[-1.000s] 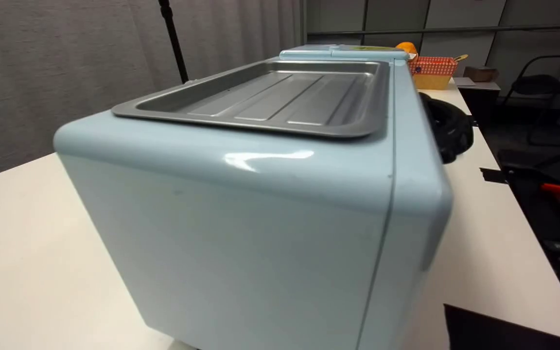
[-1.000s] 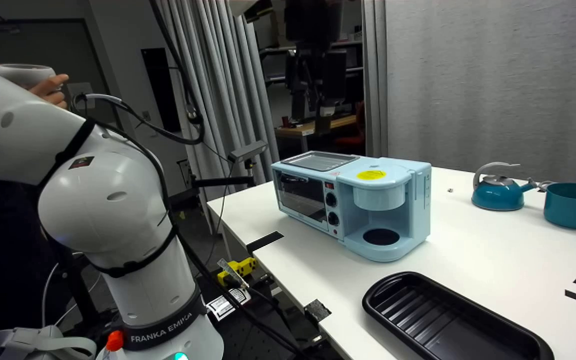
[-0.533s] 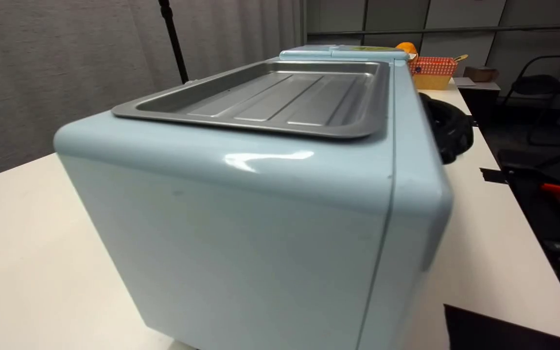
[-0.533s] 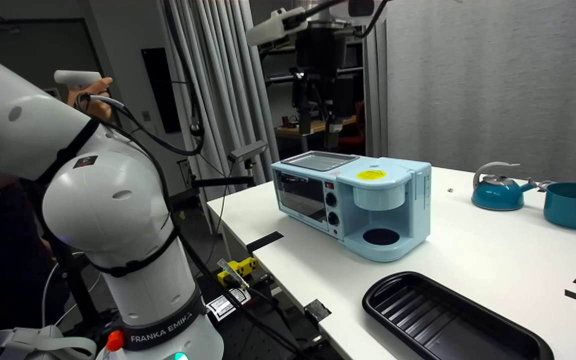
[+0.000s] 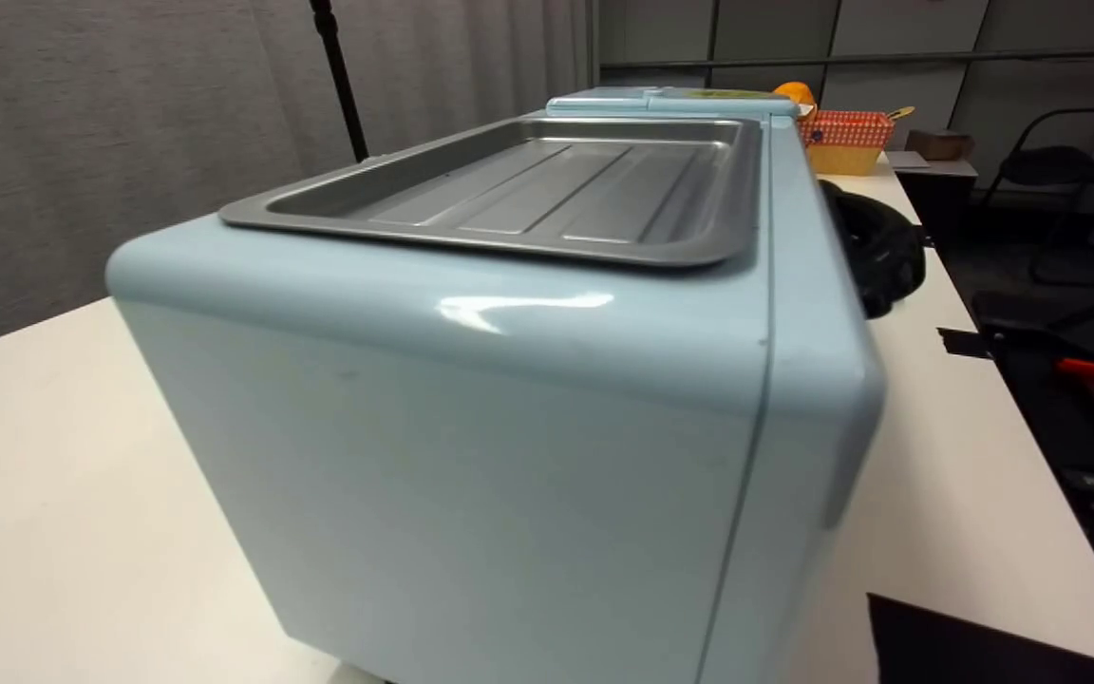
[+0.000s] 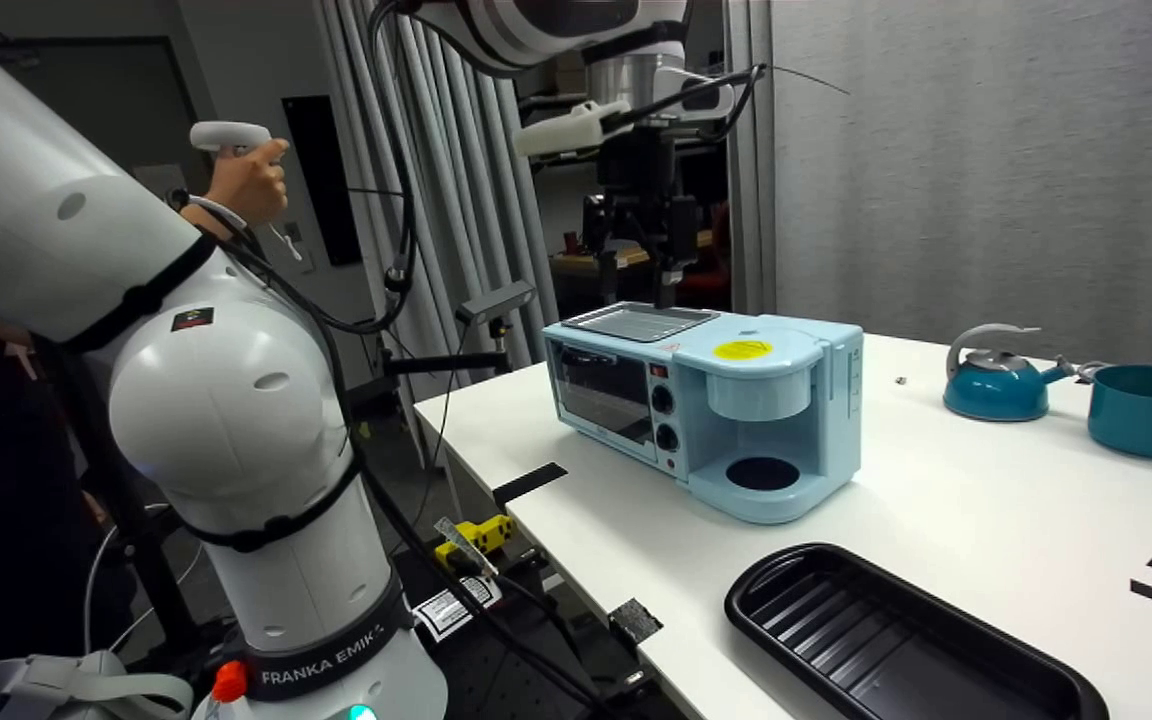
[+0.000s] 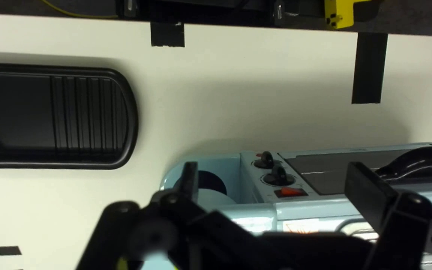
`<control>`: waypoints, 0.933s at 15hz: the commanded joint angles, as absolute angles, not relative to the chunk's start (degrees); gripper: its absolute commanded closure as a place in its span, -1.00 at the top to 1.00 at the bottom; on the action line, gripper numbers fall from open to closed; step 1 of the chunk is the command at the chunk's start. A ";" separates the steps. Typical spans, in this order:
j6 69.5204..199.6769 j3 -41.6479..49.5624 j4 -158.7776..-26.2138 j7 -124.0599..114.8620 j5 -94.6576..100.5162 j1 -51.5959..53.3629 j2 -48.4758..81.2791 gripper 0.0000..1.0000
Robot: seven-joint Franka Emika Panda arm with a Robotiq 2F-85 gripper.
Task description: Press the button on the top right side of the breakfast station
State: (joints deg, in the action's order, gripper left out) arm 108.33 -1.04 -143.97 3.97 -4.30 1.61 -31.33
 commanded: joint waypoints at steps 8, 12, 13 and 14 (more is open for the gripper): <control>111.27 -3.30 -138.24 3.71 -3.83 3.33 -22.18 1.00; 111.27 -3.23 -138.40 3.72 -3.84 3.31 -22.28 1.00; 111.27 -3.23 -138.40 3.72 -3.84 3.31 -22.29 1.00; 111.27 -3.23 -138.40 3.72 -3.84 3.31 -22.28 1.00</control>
